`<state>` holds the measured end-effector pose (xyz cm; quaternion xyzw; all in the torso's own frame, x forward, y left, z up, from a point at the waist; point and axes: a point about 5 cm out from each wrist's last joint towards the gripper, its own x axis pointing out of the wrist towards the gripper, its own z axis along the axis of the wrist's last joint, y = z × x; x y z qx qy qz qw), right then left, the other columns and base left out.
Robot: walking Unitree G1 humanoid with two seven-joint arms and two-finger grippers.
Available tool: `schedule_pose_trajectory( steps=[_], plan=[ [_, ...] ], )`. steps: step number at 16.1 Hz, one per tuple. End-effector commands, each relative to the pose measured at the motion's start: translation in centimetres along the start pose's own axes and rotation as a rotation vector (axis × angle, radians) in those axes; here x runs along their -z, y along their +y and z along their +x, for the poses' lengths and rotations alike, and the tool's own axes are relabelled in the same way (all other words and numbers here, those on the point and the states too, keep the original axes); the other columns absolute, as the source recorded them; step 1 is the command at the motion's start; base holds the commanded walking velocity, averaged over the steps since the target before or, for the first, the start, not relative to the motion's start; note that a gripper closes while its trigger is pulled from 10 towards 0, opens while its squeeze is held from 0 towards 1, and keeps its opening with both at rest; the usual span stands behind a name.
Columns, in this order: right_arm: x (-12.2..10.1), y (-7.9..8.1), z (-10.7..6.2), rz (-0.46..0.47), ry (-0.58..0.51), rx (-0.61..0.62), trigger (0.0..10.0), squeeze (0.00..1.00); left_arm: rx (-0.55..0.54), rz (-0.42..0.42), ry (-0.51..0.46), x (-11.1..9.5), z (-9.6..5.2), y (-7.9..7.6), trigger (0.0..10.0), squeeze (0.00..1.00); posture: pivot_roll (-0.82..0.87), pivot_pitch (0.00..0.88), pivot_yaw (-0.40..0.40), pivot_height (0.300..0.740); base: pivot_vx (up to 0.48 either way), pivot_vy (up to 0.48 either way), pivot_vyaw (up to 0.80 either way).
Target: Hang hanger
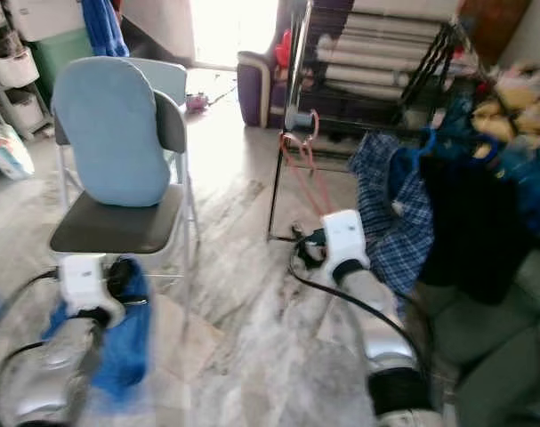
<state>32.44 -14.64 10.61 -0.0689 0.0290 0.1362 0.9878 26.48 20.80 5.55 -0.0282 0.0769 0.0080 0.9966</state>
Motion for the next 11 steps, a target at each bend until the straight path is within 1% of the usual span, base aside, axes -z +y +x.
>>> schedule_pose_trajectory(
  steps=[1,2,5,6,8,9,10,11],
  plan=[
    [0.2,-0.7,0.3,0.003,0.002,0.043,10.0,0.0,0.016,0.005,-0.026,-0.3,-0.2,0.0,10.0,0.0,-0.04,0.0,-0.027,0.736,0.0,0.0,0.0],
    [0.6,-1.1,0.4,0.011,0.008,0.078,10.0,0.0,0.022,0.023,-0.014,0.0,-0.3,0.0,10.0,0.0,-0.03,0.0,-0.01,0.736,0.0,0.0,0.0],
    [0.7,-1.7,0.4,0.039,0.001,0.122,10.0,0.0,0.025,0.032,-0.014,0.0,-0.2,-0.3,10.0,0.0,-0.05,0.0,0.028,0.736,0.0,0.0,0.0],
    [0.6,-1.6,0.4,0.038,-0.002,0.121,10.0,0.0,0.022,0.032,-0.015,-0.1,-0.1,-0.3,10.0,0.0,-0.06,0.0,0.038,0.736,0.0,0.0,-0.48],
    [0.4,-1.4,0.7,0.046,-0.023,0.117,10.0,0.0,0.036,0.029,-0.016,-0.2,0.1,-0.4,10.0,0.0,-0.07,0.0,0.04,0.736,0.0,0.0,0.0],
    [0.6,-1.1,0.6,0.057,-0.019,0.119,10.0,0.0,0.045,0.027,-0.012,0.0,0.3,-0.7,10.0,0.0,-0.08,0.0,0.016,0.736,0.0,0.0,0.0],
    [1.0,-1.1,0.5,0.074,-0.009,0.13,10.0,0.0,0.052,0.024,-0.011,0.1,0.4,-0.9,10.0,0.0,-0.08,0.0,0.016,0.736,0.0,0.0,0.0],
    [1.4,-1.1,0.3,0.097,0.002,0.144,10.0,0.0,0.049,0.011,-0.007,0.3,0.5,-1.0,10.0,0.0,-0.08,0.0,-0.009,0.736,0.0,0.0,0.0]
  ],
)
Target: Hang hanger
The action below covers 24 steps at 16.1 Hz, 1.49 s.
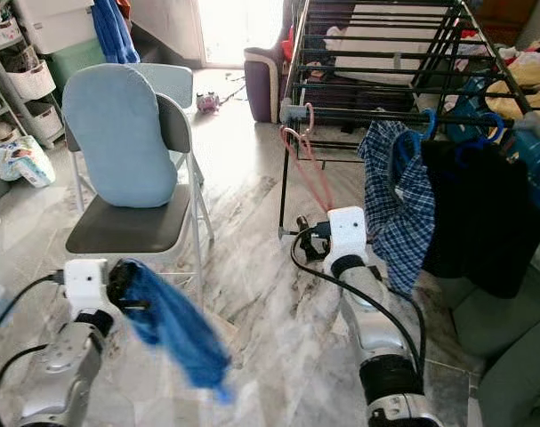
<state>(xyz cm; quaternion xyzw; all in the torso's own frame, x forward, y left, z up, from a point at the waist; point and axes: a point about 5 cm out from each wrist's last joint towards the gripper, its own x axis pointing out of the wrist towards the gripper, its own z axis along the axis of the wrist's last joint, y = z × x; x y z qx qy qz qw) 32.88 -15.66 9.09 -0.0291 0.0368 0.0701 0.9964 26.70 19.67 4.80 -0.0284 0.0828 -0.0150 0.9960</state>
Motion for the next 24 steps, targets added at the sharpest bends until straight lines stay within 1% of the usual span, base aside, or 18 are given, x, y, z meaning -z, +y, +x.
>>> schedule_pose_trajectory(
  steps=[1,3,5,11,15,19,20,24],
  plan=[
    [0.4,-0.3,-0.2,0.023,0.008,0.027,10.0,0.0,0.004,0.004,-0.018,-0.2,0.2,0.0,10.0,0.0,-0.08,0.0,-0.015,0.736,0.0,0.0,0.0],
    [1.1,-0.4,-0.1,0.023,0.031,0.033,10.0,0.0,0.018,-0.014,-0.005,0.1,0.6,-0.2,10.0,0.0,-0.08,0.0,-0.011,0.736,0.0,0.0,0.0],
    [0.4,-0.1,0.0,0.004,-0.003,0.013,10.0,0.0,0.028,-0.017,-0.023,-0.3,0.7,-0.2,10.0,0.0,-0.1,0.0,0.011,0.736,0.139,0.0,0.0],
    [0.2,-0.4,-0.4,-0.02,-0.016,0.0,10.0,0.0,0.056,-0.018,-0.02,0.0,0.3,-0.6,10.0,0.0,-0.11,0.0,0.016,0.736,0.327,0.33,0.0],
    [0.6,-0.8,-1.0,-0.036,-0.003,-0.005,10.0,0.0,0.083,-0.016,-0.012,0.2,0.1,-1.0,10.0,0.0,-0.11,0.0,0.012,0.736,0.324,0.354,0.0],
    [0.9,-0.9,-1.4,-0.034,0.011,-0.002,10.0,0.0,0.082,-0.025,-0.003,0.4,-0.1,-1.1,10.0,0.0,-0.12,0.0,0.01,0.736,0.322,0.355,-0.8],
    [0.7,-0.7,-1.4,-0.033,0.01,-0.008,10.0,0.0,0.099,-0.024,-0.002,0.5,0.0,-1.4,10.0,0.0,-0.12,0.0,0.009,0.736,0.326,0.352,-0.8],
    [0.6,-0.7,-1.3,-0.041,0.007,-0.015,10.0,0.0,0.109,-0.032,0.002,0.6,-0.1,-1.6,10.0,0.0,-0.12,0.0,0.005,0.736,0.337,0.343,-0.77]
  ],
)
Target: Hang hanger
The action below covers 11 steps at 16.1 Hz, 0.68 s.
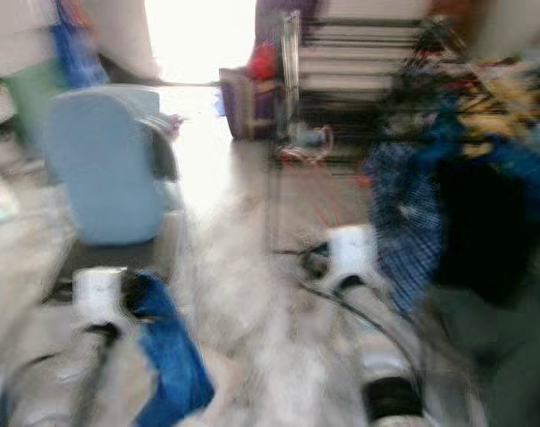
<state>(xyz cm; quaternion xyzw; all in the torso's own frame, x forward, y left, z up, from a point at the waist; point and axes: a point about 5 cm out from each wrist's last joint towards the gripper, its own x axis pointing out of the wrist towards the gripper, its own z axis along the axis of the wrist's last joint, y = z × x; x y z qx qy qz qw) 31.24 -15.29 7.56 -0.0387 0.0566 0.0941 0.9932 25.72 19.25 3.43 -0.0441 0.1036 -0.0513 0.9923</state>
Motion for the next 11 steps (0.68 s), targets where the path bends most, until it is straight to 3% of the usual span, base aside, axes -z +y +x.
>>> schedule_pose_trajectory(
  steps=[1,3,6,11],
  plan=[
    [-0.97,-1.38,0.04,-0.023,-0.031,0.034,10.0,0.0,0.037,-0.004,-0.041,-0.96,0.71,-1.23,10.0,0.0,-0.12,0.0,0.005,0.736,0.341,0.341,-0.68],
    [-1.0,-1.27,0.02,-0.025,-0.032,0.033,10.0,0.0,0.043,-0.01,-0.033,-0.85,0.65,-1.36,10.0,0.0,-0.12,0.0,0.005,0.736,0.364,0.306,0.0],
    [-0.89,-1.1,-0.08,-0.025,-0.025,0.04,10.0,0.0,0.052,-0.021,-0.02,-0.66,0.59,-1.57,10.0,0.0,-0.12,0.0,0.007,0.736,0.0,0.0,-0.15],
    [-1.03,-1.39,-0.07,-0.034,-0.024,0.058,10.0,0.0,0.103,-0.025,-0.031,-0.91,0.42,-2.02,10.0,0.0,-0.12,0.0,0.008,0.736,0.055,0.0,-0.8]
  ],
)
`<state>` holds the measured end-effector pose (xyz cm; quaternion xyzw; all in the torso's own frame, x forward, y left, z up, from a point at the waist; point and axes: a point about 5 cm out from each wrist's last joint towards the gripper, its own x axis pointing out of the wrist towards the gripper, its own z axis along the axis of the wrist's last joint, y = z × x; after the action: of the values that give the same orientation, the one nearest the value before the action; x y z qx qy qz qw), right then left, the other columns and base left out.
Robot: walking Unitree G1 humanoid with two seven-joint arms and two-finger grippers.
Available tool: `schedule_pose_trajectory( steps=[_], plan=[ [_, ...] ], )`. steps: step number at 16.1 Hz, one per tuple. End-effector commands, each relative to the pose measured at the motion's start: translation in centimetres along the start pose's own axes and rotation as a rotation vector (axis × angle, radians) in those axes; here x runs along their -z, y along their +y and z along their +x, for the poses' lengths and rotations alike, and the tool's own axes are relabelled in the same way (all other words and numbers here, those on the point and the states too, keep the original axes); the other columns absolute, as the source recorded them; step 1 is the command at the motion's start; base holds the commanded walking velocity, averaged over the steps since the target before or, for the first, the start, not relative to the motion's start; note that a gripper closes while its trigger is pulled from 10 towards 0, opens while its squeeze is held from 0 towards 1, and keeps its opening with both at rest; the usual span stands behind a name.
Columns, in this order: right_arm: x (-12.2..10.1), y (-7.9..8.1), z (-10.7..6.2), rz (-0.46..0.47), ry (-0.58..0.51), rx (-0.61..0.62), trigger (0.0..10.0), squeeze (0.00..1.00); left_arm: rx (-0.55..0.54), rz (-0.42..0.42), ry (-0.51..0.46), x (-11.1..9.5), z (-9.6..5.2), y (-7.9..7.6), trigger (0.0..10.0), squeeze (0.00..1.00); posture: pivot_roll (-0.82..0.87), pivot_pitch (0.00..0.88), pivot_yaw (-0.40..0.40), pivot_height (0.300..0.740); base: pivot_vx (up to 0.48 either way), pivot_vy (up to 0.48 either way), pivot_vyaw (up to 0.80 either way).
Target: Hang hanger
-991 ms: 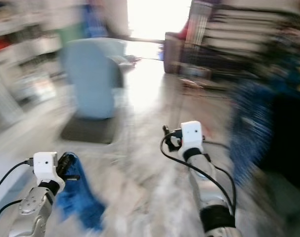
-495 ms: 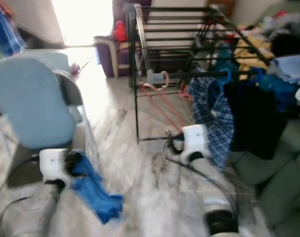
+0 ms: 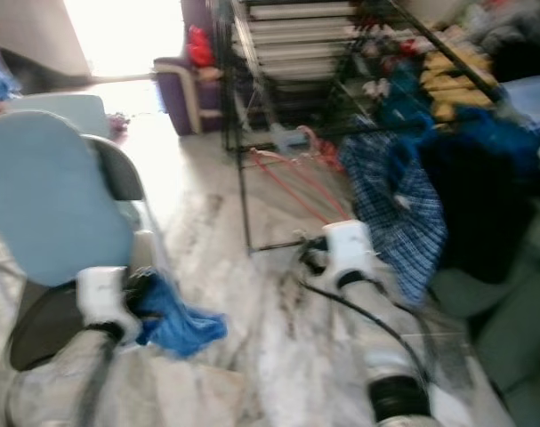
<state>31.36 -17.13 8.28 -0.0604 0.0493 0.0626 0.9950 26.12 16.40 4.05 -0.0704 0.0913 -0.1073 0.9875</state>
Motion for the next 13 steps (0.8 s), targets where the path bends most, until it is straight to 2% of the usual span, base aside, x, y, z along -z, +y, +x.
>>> schedule_pose_trajectory(
  steps=[1,3,7,13],
  plan=[
    [-0.49,0.46,0.19,0.005,-0.016,-0.005,10.0,0.0,-0.014,0.014,-0.01,-0.5,-0.27,0.78,10.0,0.0,-0.12,0.0,0.008,0.736,0.285,0.0,-0.8],
    [-0.43,0.52,0.16,0.005,-0.014,-0.007,10.0,0.0,-0.004,0.002,-0.01,-0.48,-0.28,0.72,10.0,0.0,-0.12,0.0,0.008,0.736,0.351,0.0,-0.45],
    [-0.5,0.51,0.27,0.0,-0.014,-0.014,10.0,0.0,-0.003,0.002,-0.01,-0.53,-0.16,0.65,10.0,0.0,-0.12,0.0,0.006,0.736,0.34,0.0,0.0],
    [-0.12,0.73,0.2,-0.002,0.005,-0.033,10.0,0.0,-0.005,0.003,-0.008,-0.52,-0.13,0.69,10.0,0.0,-0.12,0.0,0.006,0.736,0.461,0.0,0.0]
  ],
)
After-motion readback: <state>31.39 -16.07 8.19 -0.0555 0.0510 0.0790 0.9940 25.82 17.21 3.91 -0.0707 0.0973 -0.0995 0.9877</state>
